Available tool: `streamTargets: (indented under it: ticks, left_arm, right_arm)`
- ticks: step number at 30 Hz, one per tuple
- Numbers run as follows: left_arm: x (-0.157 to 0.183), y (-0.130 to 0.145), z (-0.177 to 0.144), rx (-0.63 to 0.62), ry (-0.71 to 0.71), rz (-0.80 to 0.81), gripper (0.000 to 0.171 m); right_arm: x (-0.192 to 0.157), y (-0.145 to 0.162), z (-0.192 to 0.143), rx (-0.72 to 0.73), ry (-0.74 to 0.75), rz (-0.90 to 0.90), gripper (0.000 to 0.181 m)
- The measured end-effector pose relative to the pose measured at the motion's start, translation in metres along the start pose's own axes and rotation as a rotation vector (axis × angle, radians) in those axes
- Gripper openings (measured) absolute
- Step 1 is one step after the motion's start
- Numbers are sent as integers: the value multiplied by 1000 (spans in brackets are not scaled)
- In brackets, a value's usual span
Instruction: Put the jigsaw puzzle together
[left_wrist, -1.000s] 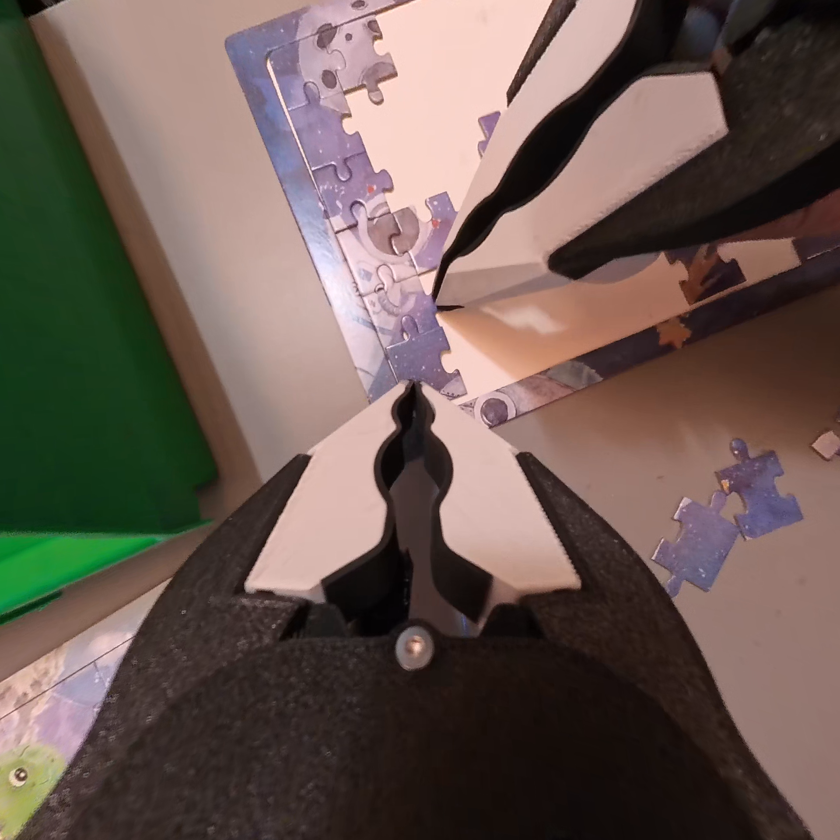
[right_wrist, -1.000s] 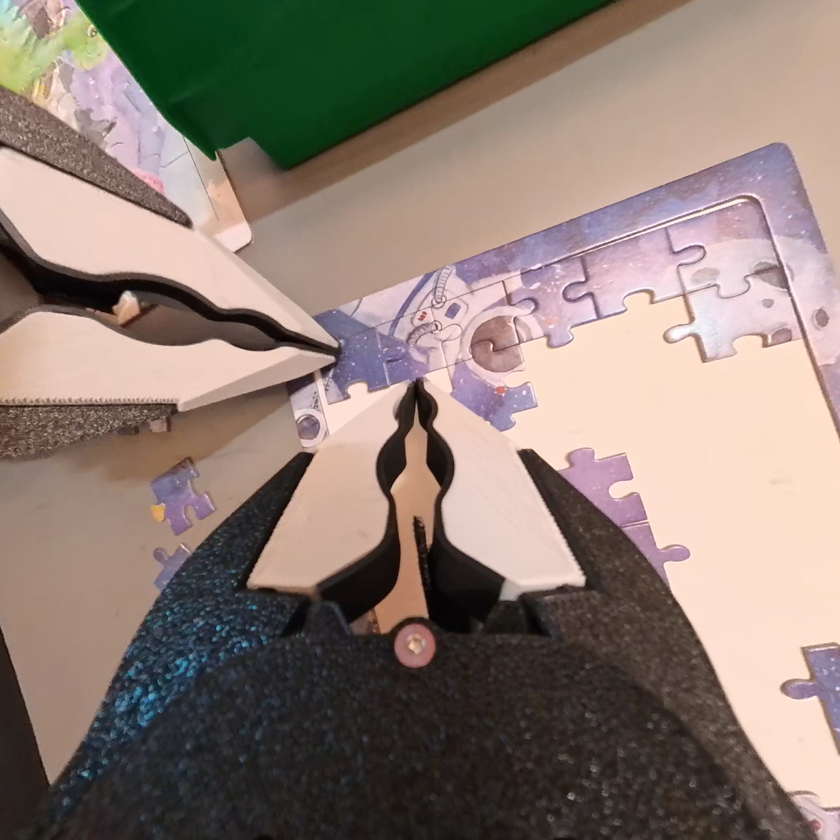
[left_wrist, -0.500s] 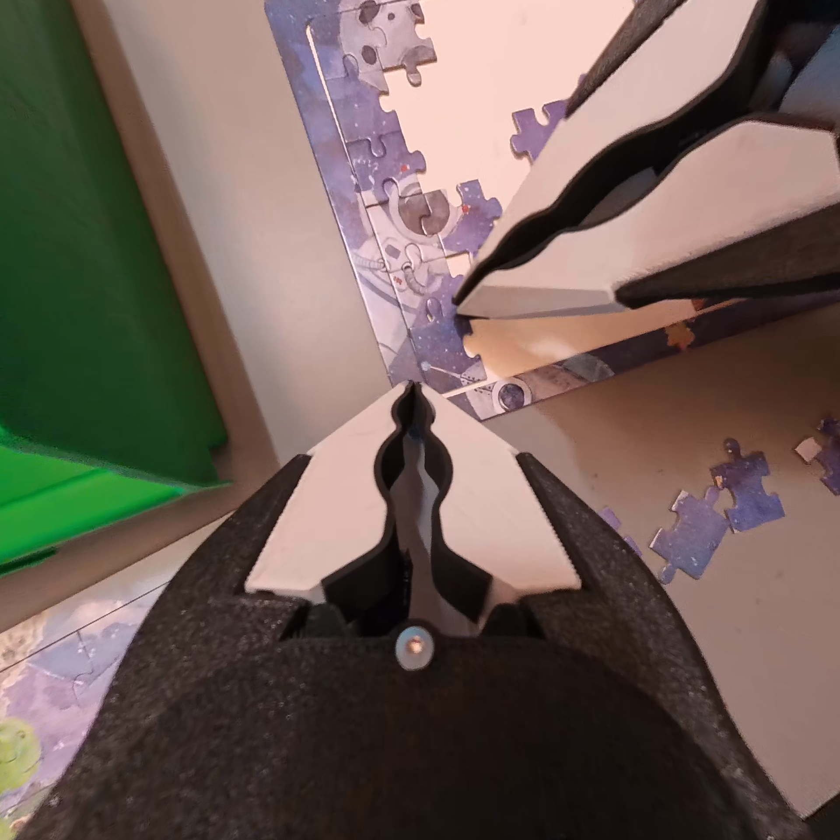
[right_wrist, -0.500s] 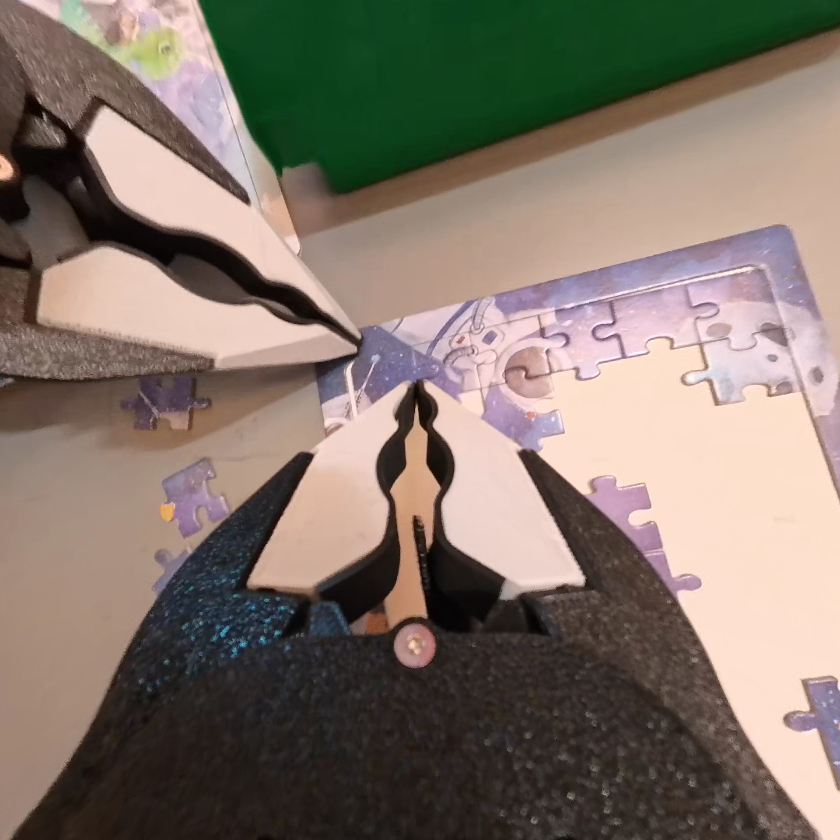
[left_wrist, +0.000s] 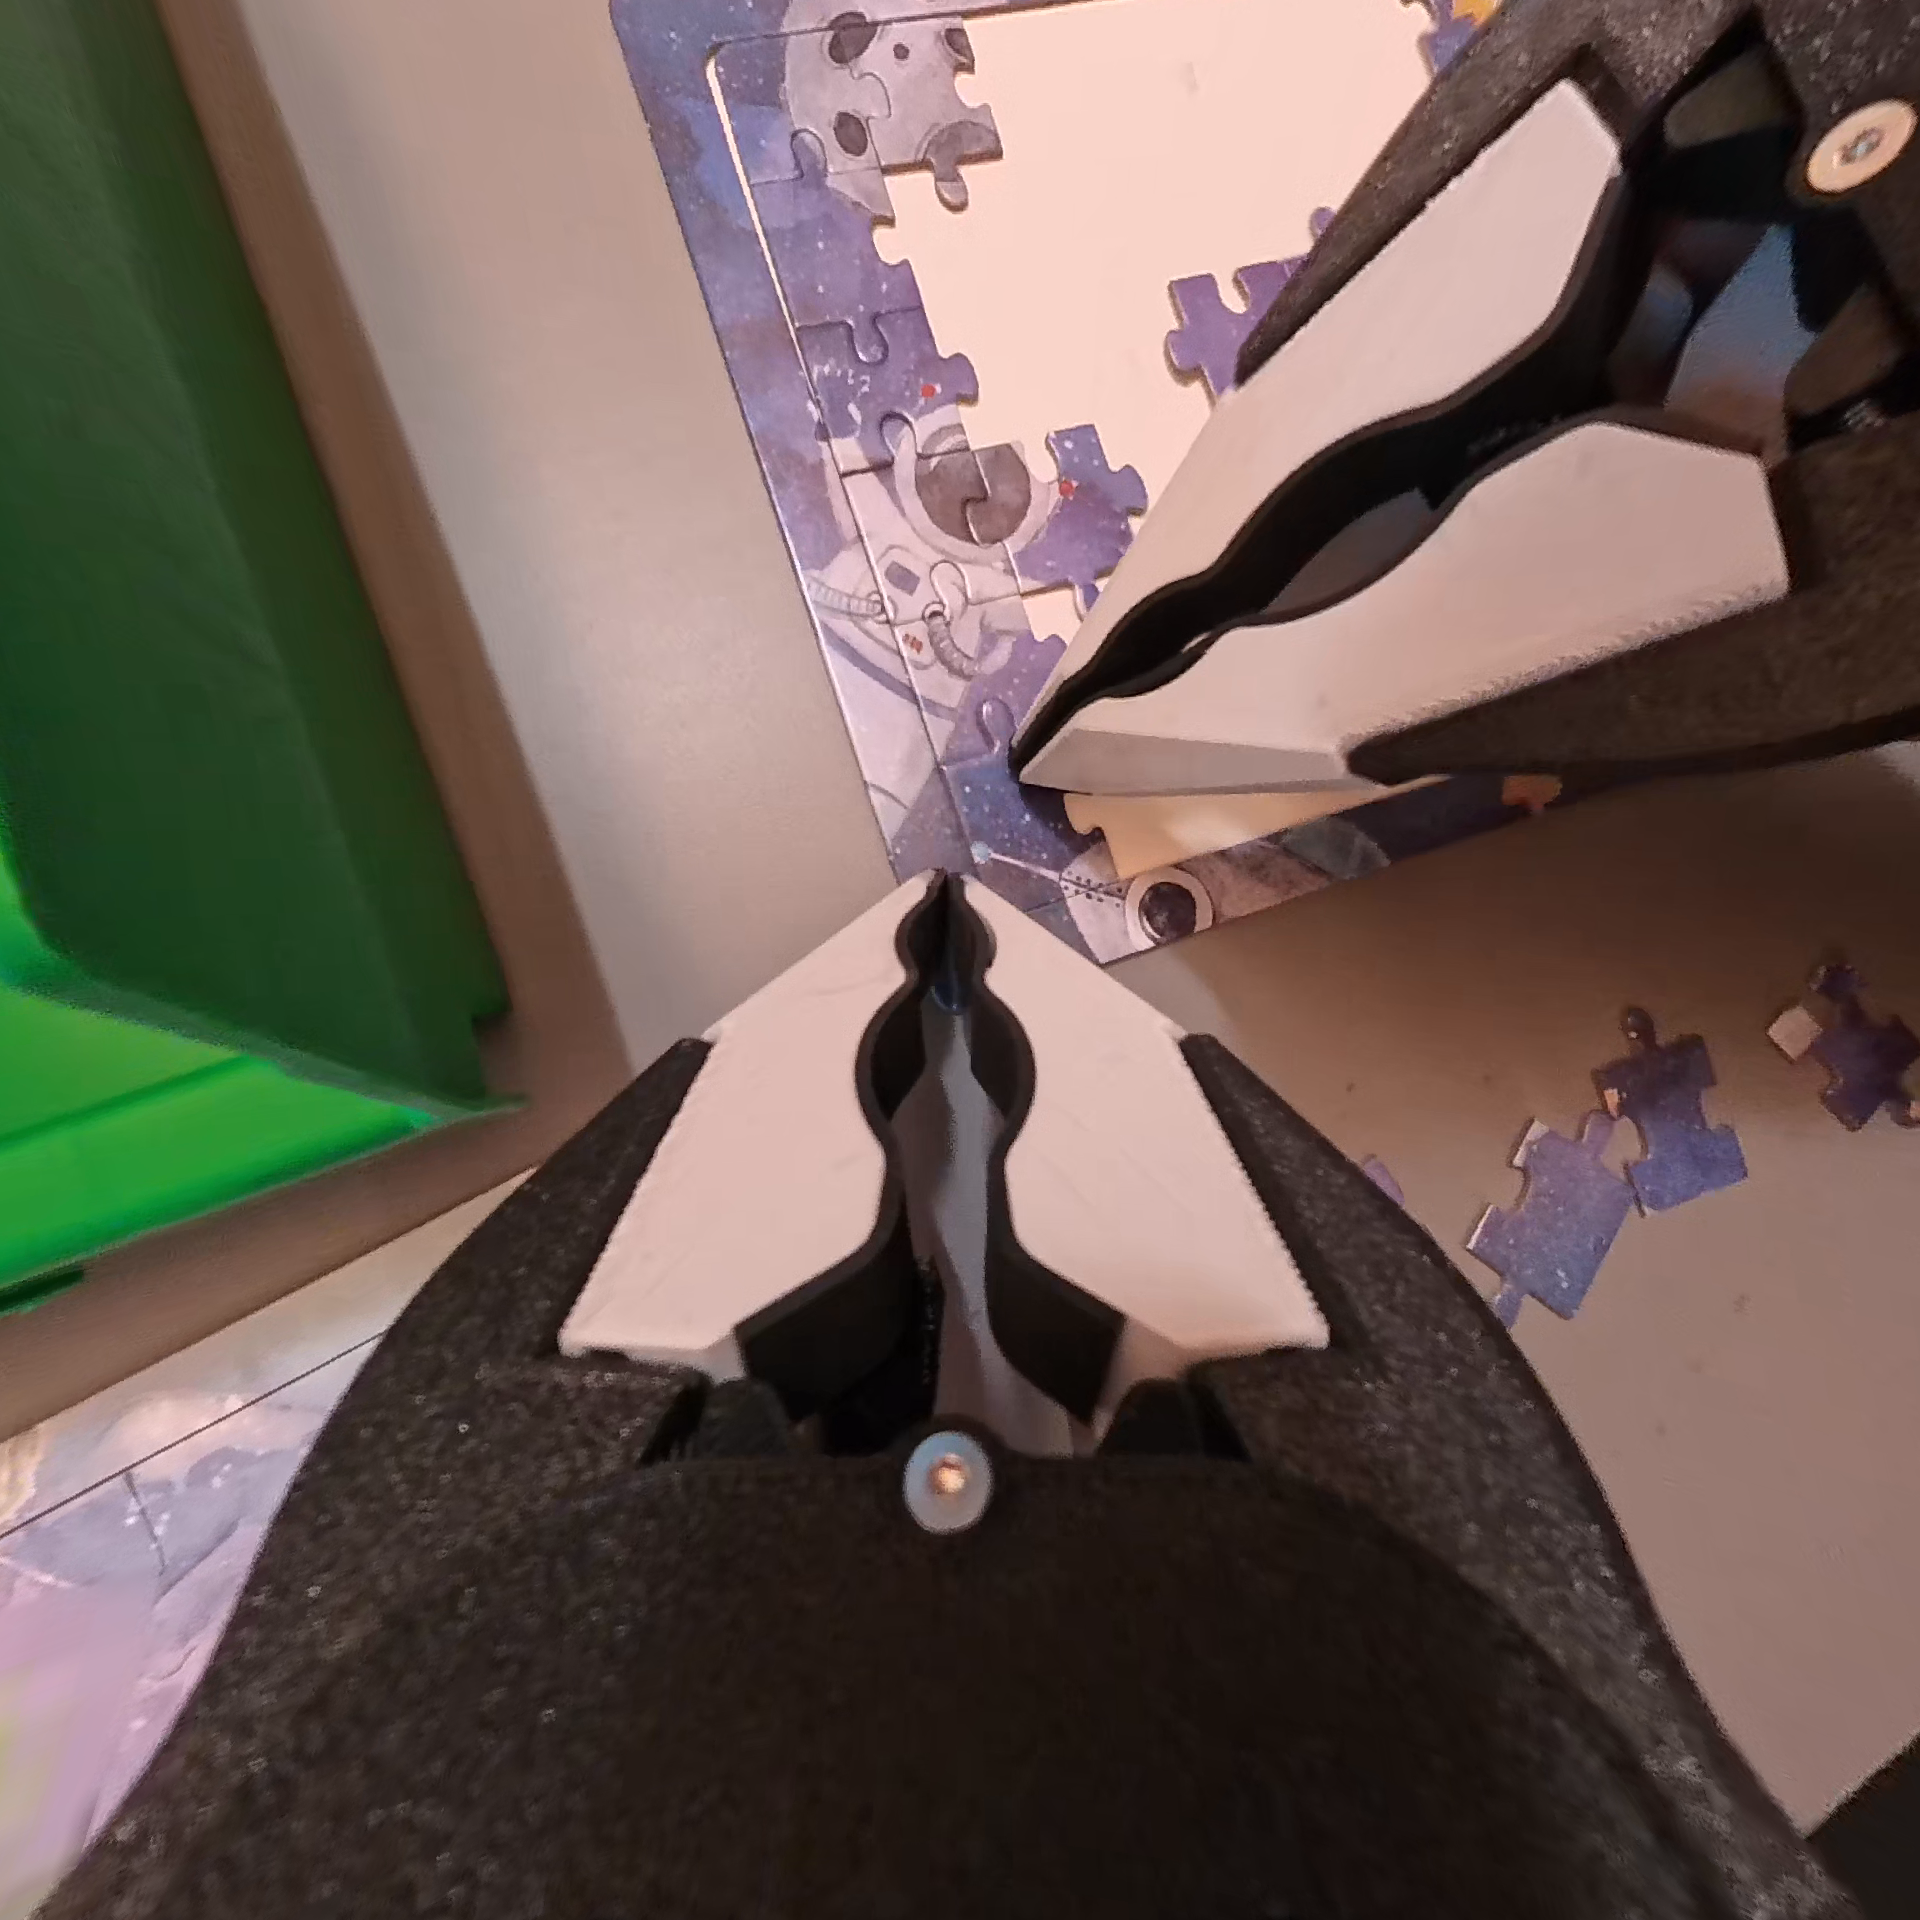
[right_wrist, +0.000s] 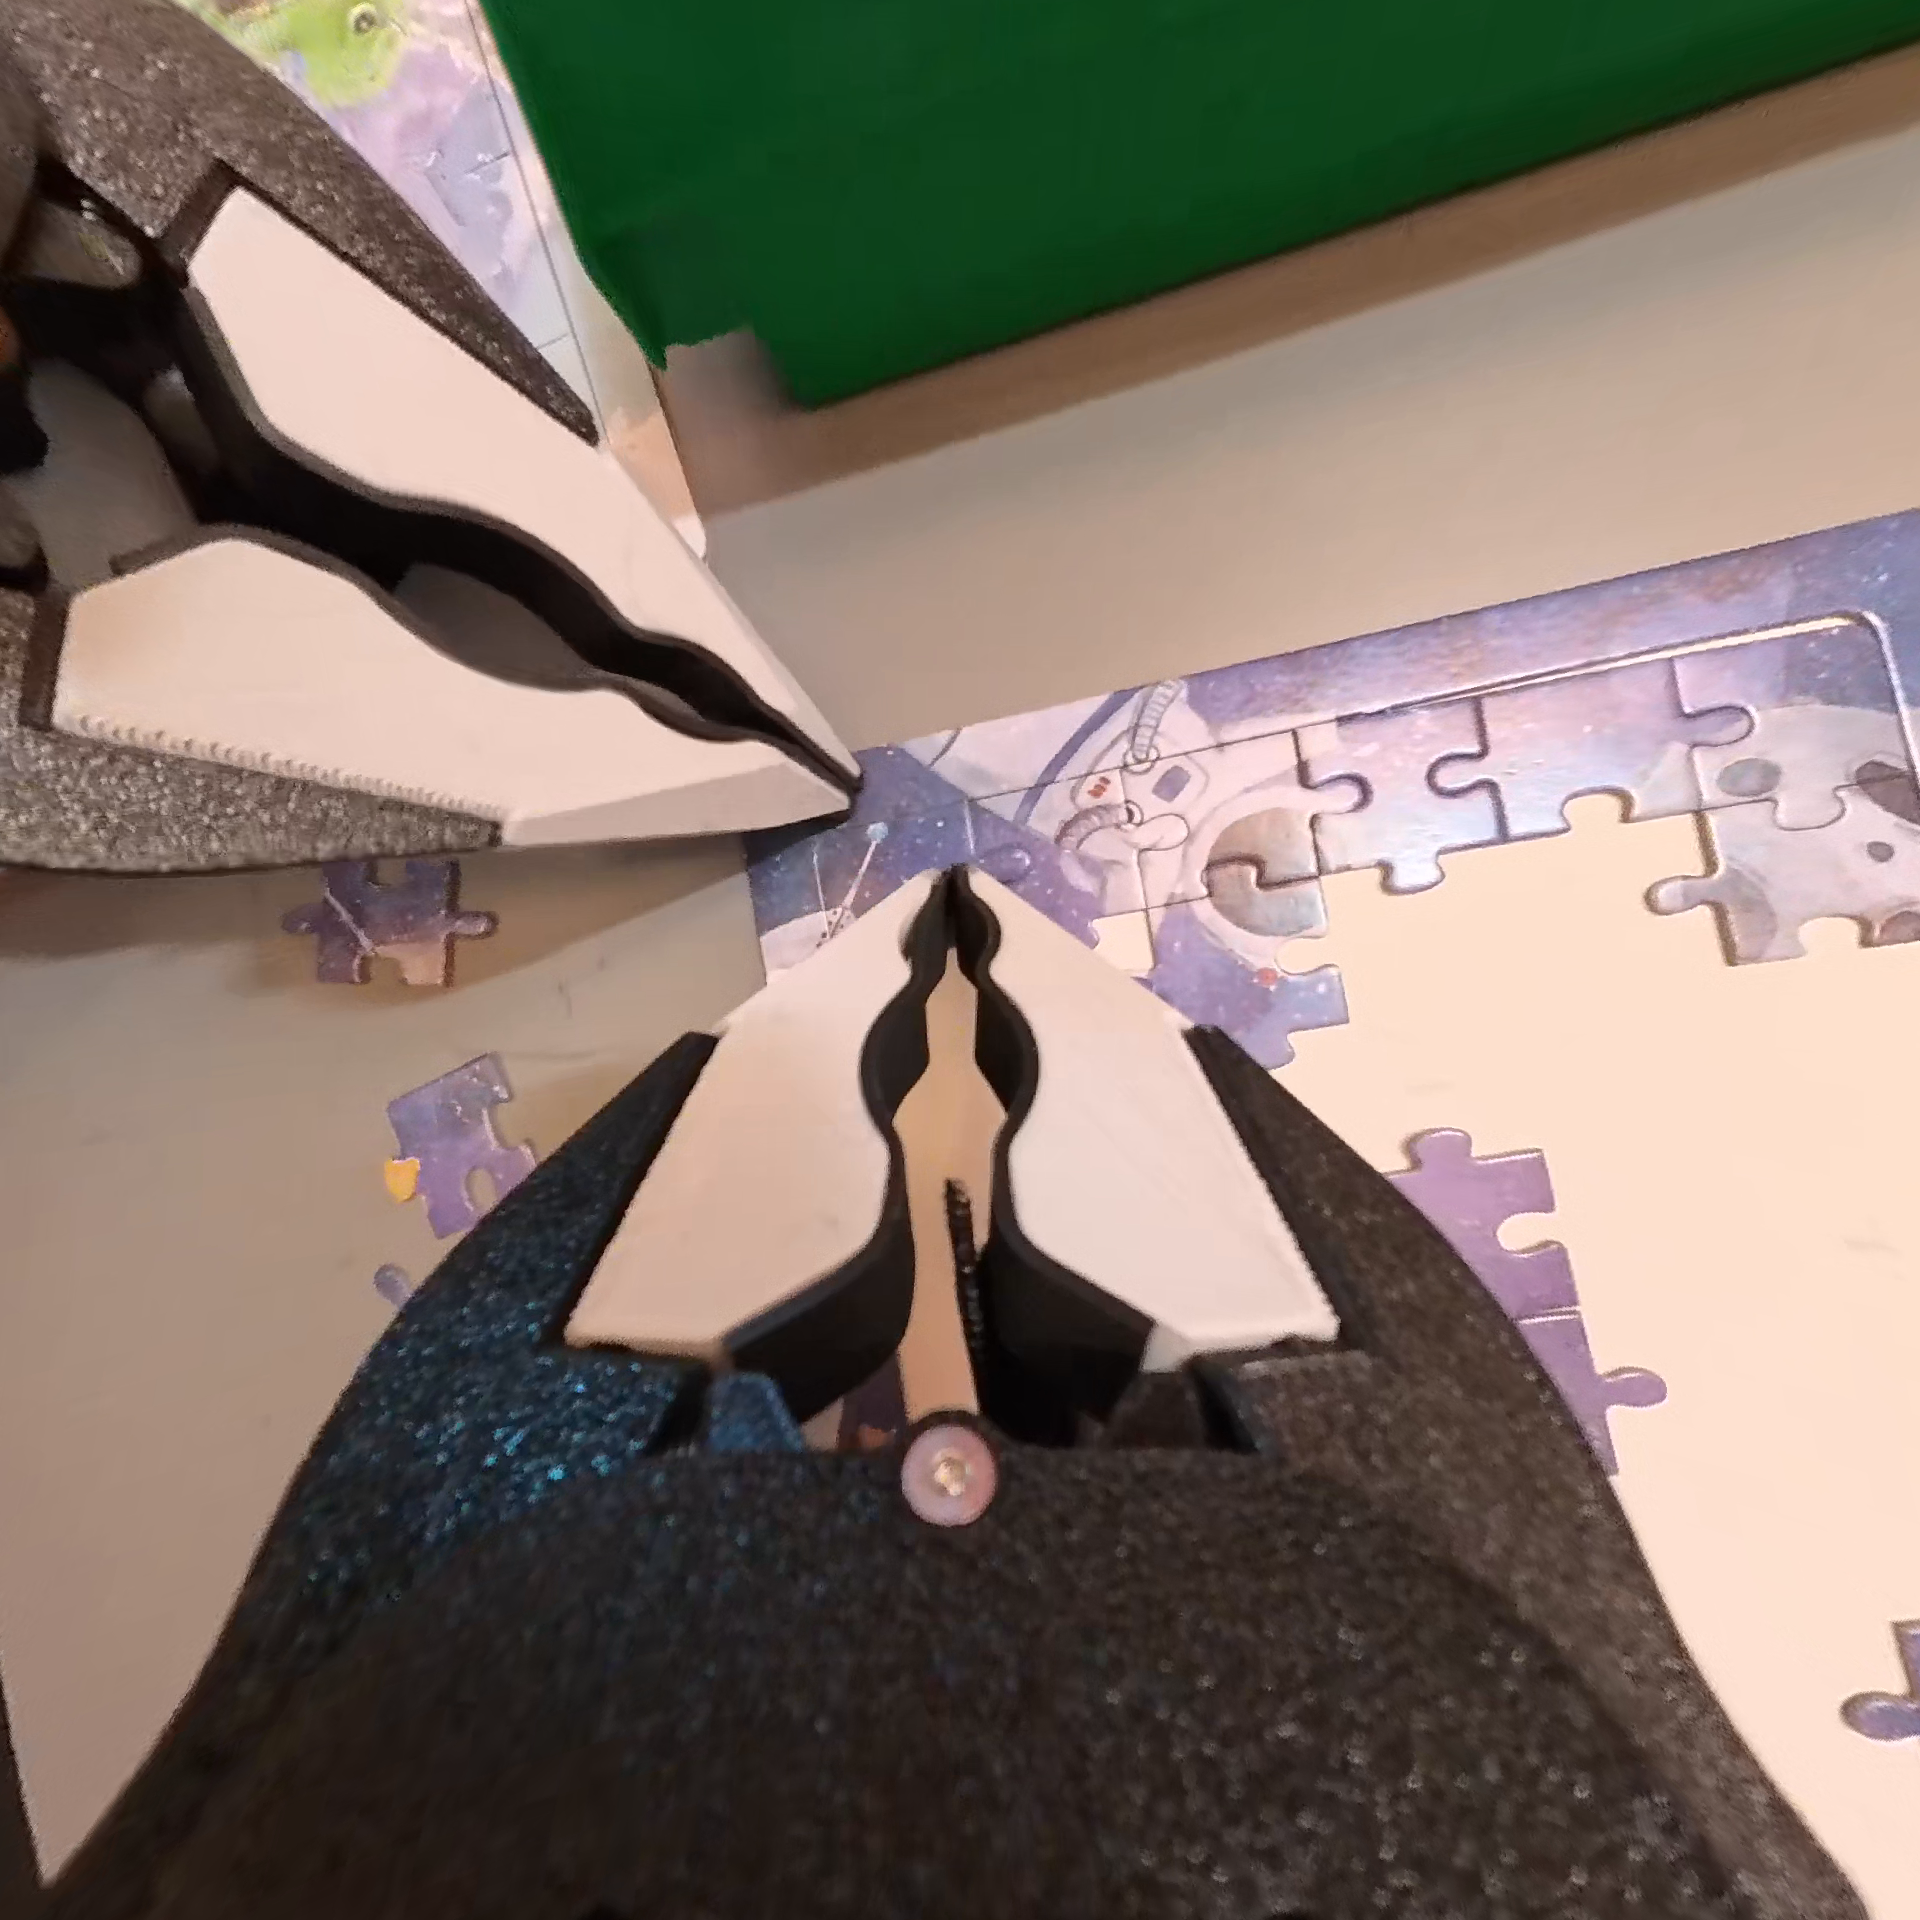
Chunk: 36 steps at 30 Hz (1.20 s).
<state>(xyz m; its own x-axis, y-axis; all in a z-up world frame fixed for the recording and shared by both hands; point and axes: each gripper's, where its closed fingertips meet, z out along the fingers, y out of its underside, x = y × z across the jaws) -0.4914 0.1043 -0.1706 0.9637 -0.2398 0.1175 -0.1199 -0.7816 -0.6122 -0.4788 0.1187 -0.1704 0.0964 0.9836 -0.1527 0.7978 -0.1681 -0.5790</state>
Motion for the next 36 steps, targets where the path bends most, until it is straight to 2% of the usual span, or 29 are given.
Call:
streamTargets:
  ticks: [3, 8, 10, 12, 13, 19, 23, 27, 29, 31, 33, 36]
  left_arm:
    - [5, -11, 1, 42, -34, 64, 0]
    - [13, -12, 11, 30, -28, 67, 0]
    - [12, -11, 11, 26, -28, 56, 0]
    - [12, -11, 11, 36, -30, 39, 0]
    - [12, -11, 11, 42, -29, 30, 0]
    - [12, -11, 10, 66, 4, -18, 0]
    - [12, -11, 10, 76, 13, -32, 0]
    - [12, -11, 10, 76, 12, -25, 0]
    - [12, -11, 10, 81, 21, -39, 0]
    - [12, -11, 10, 87, 32, -49, 0]
    - [12, -11, 10, 92, 40, -61, 0]
    - [7, -11, 5, 76, 9, -72, 0]
  right_arm:
    - [0, 0, 0, -14, -10, 9, 0]
    - [1, 0, 0, 14, -92, 106, 0]
    - [17, -8, -8, 94, -36, 122, 0]
    - [25, -24, -24, 207, -42, 180, 0]
    - [26, -26, -26, 213, -30, 165, 0]
    - [7, -7, 5, 97, 28, -9, 0]
    - [8, -8, 4, 54, 92, -83, 0]
    - [16, -49, -33, 302, 144, -34, 0]
    - [17, -41, -31, 264, 190, -105, 0]
    - [11, -12, -4, 113, 147, -132, 0]
    - [8, -2, 4, 91, 139, -143, 2]
    - [9, -5, 3, 89, 147, -153, 0]
